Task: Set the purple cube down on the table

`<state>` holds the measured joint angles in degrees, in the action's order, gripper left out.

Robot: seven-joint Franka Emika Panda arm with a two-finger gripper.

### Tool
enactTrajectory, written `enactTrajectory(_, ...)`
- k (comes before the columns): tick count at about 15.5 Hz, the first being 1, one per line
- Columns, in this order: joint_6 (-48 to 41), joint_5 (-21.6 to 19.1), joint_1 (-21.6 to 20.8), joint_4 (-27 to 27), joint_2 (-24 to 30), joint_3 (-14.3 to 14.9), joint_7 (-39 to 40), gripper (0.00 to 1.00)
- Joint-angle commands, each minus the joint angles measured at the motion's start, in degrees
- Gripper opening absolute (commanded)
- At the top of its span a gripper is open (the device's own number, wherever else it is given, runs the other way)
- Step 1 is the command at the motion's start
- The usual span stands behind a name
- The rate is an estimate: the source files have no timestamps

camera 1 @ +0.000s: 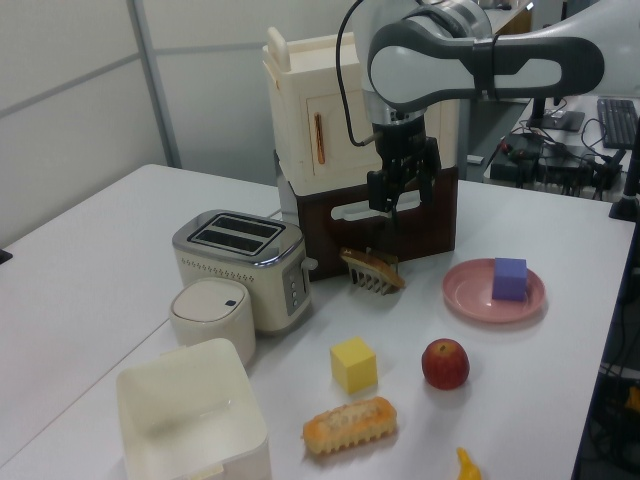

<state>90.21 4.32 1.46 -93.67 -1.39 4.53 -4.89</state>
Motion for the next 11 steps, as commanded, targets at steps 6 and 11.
enactTrajectory(6, -4.08, -0.55, 0.21, 0.68, 0.25, 0.12, 3.12, 1.0)
enactTrajectory(11, -4.87, -0.54, 1.08, 0.51, 0.34, 0.21, 6.19, 1.0)
